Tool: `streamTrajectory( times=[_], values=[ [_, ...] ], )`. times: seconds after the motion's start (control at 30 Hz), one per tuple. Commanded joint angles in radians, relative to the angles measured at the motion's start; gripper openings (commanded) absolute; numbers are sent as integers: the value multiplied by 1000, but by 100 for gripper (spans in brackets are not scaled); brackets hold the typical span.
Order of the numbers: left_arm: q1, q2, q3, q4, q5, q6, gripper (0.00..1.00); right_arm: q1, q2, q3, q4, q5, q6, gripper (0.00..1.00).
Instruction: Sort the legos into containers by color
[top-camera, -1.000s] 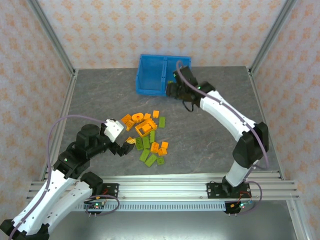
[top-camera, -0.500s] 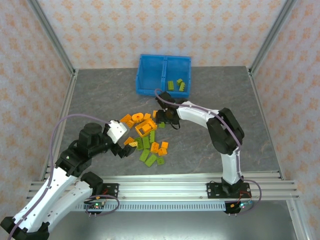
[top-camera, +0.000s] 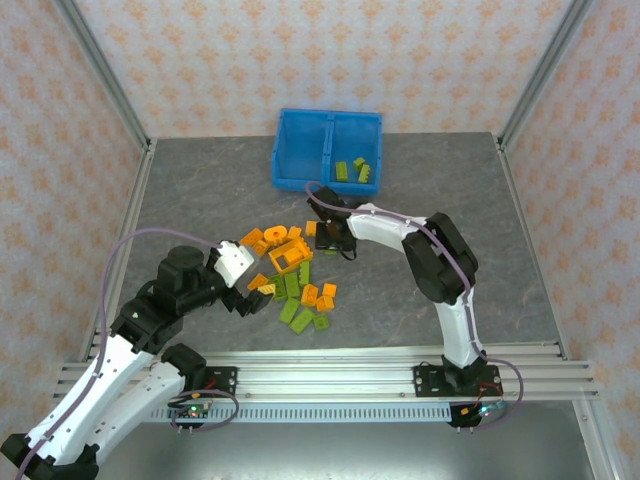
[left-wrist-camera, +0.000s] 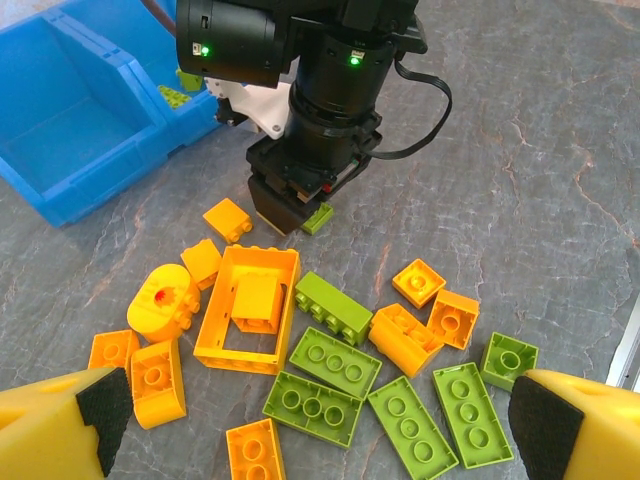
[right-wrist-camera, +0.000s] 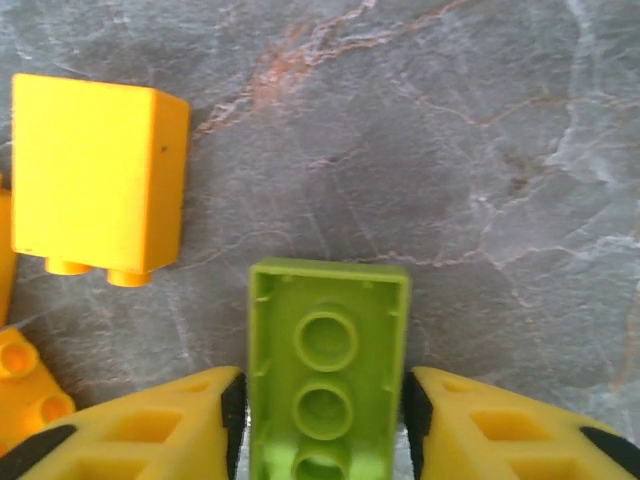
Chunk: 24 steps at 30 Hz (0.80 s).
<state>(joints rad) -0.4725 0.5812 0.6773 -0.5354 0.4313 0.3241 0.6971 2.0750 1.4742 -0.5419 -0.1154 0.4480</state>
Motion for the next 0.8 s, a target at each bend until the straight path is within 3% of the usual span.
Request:
streamTrajectory(
  times=[0.0,0.1,0.27,0.4,0.6,0.77],
  values=[
    [-4,-17,-10,-19,11,17,100,10,6,11,-23,53,4,37],
    [-5,-21,-10,-18,32,19,100,9,-80,-10,-18,95,-6,32],
    [-4,-35,-18,-17,209,54,100,-5,-236,-15,11,129,-23,29],
    [-5,-36,-17,-16,179,54,100,-49,-265,82,-3,181,-62,29],
    [-4,-45,-10,-11,26,4,100,-160,-92,444,-128,201,-99,28],
    [-3,-71,-12,1,-46,-18,100,-223,199,841,-257,217,-126,27]
  ],
)
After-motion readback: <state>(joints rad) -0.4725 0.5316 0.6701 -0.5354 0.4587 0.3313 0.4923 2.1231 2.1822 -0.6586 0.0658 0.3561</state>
